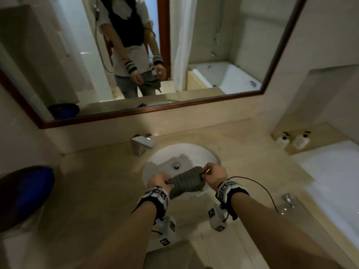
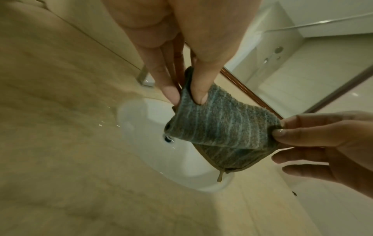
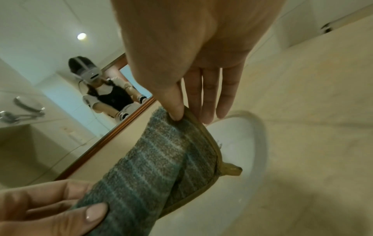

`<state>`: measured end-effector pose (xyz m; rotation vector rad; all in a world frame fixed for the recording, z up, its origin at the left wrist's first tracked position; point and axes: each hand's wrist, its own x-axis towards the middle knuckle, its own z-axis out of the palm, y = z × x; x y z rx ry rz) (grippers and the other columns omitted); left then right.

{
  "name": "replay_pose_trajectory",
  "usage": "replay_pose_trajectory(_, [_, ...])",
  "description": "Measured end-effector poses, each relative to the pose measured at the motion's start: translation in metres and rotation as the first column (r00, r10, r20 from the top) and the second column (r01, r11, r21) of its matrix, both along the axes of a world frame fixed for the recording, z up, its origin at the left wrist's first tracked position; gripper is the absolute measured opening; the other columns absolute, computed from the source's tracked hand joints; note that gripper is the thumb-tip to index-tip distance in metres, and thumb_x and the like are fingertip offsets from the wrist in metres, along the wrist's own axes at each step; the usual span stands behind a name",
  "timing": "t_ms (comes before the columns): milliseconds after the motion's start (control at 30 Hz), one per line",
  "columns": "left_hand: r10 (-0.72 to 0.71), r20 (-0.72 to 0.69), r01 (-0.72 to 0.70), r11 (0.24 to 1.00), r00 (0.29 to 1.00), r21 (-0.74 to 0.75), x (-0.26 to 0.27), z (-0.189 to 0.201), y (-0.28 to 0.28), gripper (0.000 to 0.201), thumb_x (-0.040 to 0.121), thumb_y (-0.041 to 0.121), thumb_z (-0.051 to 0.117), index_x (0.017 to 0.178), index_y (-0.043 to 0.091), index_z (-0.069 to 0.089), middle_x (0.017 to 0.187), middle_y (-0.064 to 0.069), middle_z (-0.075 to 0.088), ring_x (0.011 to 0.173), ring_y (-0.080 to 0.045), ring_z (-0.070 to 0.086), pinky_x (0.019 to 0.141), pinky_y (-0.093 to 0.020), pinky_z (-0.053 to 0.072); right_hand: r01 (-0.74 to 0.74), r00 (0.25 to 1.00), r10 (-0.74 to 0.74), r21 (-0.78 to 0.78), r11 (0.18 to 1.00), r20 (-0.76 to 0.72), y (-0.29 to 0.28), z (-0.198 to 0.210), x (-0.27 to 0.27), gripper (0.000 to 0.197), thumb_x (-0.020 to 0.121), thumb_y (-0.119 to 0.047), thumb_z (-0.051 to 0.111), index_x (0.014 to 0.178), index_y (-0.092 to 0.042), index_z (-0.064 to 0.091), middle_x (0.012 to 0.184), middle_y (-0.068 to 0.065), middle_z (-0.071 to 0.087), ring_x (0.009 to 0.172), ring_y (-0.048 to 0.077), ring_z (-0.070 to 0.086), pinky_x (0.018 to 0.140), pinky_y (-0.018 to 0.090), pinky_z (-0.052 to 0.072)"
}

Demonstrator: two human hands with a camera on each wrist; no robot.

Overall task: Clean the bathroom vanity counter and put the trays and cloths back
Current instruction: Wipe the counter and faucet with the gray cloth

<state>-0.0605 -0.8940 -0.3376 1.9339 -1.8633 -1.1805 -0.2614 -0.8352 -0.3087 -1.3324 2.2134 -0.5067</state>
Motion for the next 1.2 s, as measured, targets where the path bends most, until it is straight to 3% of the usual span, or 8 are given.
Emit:
replay_pose_trajectory(100, [-0.019, -0.02, 0.02, 1.0, 1.0, 0.005, -0.051, -0.008, 0.012, 0.023, 0.073, 0.014, 0.08, 0.081, 0.023, 0.059, 0.086, -0.002, 0.065, 0.091, -0.023, 0.064, 0.087, -0.03, 0.053, 0.085, 0.996, -0.085, -0.017, 0.996, 0.006, 0.03, -0.007, -0.047, 0.01, 0.083, -0.022, 0.067, 0.092, -0.018, 0.064, 0.087, 0.006, 0.071, 0.084, 0.024, 0.065, 0.071, 0.027, 0.049])
replay_pose_trajectory(300, [-0.139, 0.078, 0.141, 0.99, 0.987, -0.008, -0.161, -0.013, 0.049, 0.023, 0.079, 0.026, 0.077, 0.093, 0.021, 0.059, 0.095, 0.0, 0.065, 0.088, -0.02, 0.061, 0.075, -0.026, 0.05, 0.165, 0.986, -0.163, -0.032, 0.986, 0.043, 0.081, -0.027, -0.152, 0.01, 0.083, -0.019, 0.066, 0.092, -0.015, 0.063, 0.085, 0.007, 0.07, 0.081, 0.024, 0.064, 0.066, 0.025, 0.048])
replay_pose_trajectory(500, [-0.208, 0.102, 0.207, 0.978, 0.973, 0.024, -0.263, -0.024, 0.104, 0.02, 0.081, 0.021, 0.073, 0.089, 0.019, 0.054, 0.091, 0.0, 0.058, 0.095, -0.023, 0.058, 0.084, -0.033, 0.05, 0.177, 0.981, -0.179, 0.042, 0.983, 0.078, 0.122, -0.041, -0.263, 0.008, 0.084, -0.018, 0.067, 0.083, -0.021, 0.059, 0.085, 0.005, 0.069, 0.076, 0.021, 0.06, 0.064, 0.023, 0.043])
replay_pose_trajectory(600, [-0.215, 0.114, 0.209, 0.976, 0.97, 0.066, -0.301, -0.027, 0.12, 0.019, 0.083, 0.021, 0.071, 0.091, 0.021, 0.055, 0.095, -0.002, 0.06, 0.09, -0.022, 0.057, 0.079, -0.031, 0.049, 0.163, 0.982, -0.17, 0.082, 0.983, 0.082, 0.132, -0.044, -0.303, 0.009, 0.084, -0.019, 0.067, 0.085, -0.023, 0.059, 0.087, 0.003, 0.065, 0.081, 0.021, 0.06, 0.068, 0.024, 0.043])
replay_pose_trajectory(800, [-0.204, 0.17, 0.193, 0.978, 0.964, 0.077, -0.341, -0.032, 0.132, 0.016, 0.083, 0.022, 0.071, 0.087, 0.021, 0.055, 0.089, 0.001, 0.057, 0.084, -0.018, 0.054, 0.071, -0.028, 0.046, 0.164, 0.97, -0.189, 0.163, 0.973, 0.151, 0.141, -0.059, -0.341, 0.011, 0.085, -0.017, 0.064, 0.091, -0.023, 0.058, 0.085, -0.002, 0.058, 0.084, 0.017, 0.058, 0.074, 0.03, 0.051])
replay_pose_trajectory(933, [-0.175, 0.129, 0.15, 0.972, 0.976, 0.18, -0.356, -0.045, 0.129, 0.015, 0.086, 0.025, 0.067, 0.093, 0.018, 0.055, 0.094, -0.002, 0.058, 0.087, -0.02, 0.055, 0.073, -0.031, 0.046, 0.205, 0.946, -0.236, 0.154, 0.967, 0.221, 0.14, -0.068, -0.356, 0.009, 0.081, -0.012, 0.064, 0.086, -0.019, 0.061, 0.082, 0.002, 0.061, 0.076, 0.016, 0.058, 0.065, 0.028, 0.05])
replay_pose_trajectory(1033, [-0.105, 0.075, 0.086, 0.971, 0.992, 0.224, -0.363, -0.055, 0.121, 0.016, 0.09, 0.025, 0.063, 0.096, 0.015, 0.051, 0.095, -0.004, 0.055, 0.086, -0.021, 0.051, 0.071, -0.03, 0.04, 0.228, 0.925, -0.263, 0.153, 0.962, 0.274, 0.128, -0.074, -0.362, 0.012, 0.079, -0.013, 0.065, 0.091, -0.011, 0.064, 0.089, 0.011, 0.064, 0.082, 0.024, 0.061, 0.073, 0.037, 0.054])
replay_pose_trajectory(1200, [0.0, 0.026, -0.008, 0.957, 1.0, 0.29, -0.376, -0.07, 0.091, 0.016, 0.091, 0.029, 0.06, 0.092, 0.02, 0.047, 0.094, -0.006, 0.059, 0.09, -0.027, 0.06, 0.083, -0.04, 0.054, 0.171, 0.917, -0.235, 0.215, 0.962, 0.323, 0.092, -0.094, -0.375, 0.016, 0.08, -0.021, 0.063, 0.095, -0.017, 0.06, 0.091, 0.003, 0.063, 0.086, 0.024, 0.061, 0.081, 0.039, 0.053])
